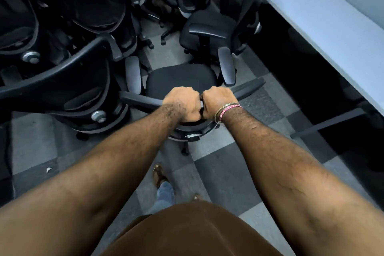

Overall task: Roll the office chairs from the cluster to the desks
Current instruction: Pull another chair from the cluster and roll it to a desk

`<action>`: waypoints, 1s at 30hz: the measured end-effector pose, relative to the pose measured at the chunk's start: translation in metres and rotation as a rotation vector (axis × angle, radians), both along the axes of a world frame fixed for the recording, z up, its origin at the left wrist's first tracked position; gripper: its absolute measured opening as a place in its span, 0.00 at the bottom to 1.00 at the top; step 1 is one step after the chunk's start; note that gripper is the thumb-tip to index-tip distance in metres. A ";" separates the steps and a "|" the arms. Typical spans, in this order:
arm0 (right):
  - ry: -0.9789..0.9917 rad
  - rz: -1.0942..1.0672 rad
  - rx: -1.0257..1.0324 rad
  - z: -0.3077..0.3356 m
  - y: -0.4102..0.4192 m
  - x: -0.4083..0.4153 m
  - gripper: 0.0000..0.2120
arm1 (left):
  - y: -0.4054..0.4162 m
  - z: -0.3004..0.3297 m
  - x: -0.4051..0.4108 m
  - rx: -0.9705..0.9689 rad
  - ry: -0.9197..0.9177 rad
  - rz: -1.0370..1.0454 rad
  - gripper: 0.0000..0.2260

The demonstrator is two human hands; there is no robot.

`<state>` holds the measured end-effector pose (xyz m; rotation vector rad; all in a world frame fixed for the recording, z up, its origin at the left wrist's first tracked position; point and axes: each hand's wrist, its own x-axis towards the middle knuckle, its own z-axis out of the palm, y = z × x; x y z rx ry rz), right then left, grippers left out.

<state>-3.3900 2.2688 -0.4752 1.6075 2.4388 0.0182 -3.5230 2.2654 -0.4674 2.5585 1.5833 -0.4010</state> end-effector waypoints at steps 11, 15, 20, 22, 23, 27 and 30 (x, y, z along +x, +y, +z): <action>0.005 -0.139 0.001 -0.005 -0.111 0.080 0.10 | -0.094 -0.001 0.078 -0.019 0.006 -0.142 0.10; 0.004 -0.216 0.003 -0.005 -0.152 0.093 0.10 | -0.123 -0.002 0.092 0.002 0.008 -0.230 0.12; -0.013 -0.332 -0.002 -0.004 -0.201 0.098 0.09 | -0.156 -0.001 0.102 -0.014 0.000 -0.330 0.11; -0.017 -0.391 -0.006 -0.003 -0.222 0.099 0.09 | -0.170 -0.001 0.106 -0.021 -0.004 -0.380 0.11; -0.013 -0.422 -0.006 -0.002 -0.233 0.099 0.09 | -0.178 -0.001 0.107 -0.023 -0.006 -0.406 0.11; -0.005 -0.548 -0.007 -0.003 -0.280 0.094 0.09 | -0.211 -0.001 0.109 -0.015 -0.012 -0.531 0.10; 0.001 -0.634 -0.013 -0.005 -0.320 0.090 0.08 | -0.239 -0.002 0.111 -0.015 -0.001 -0.620 0.11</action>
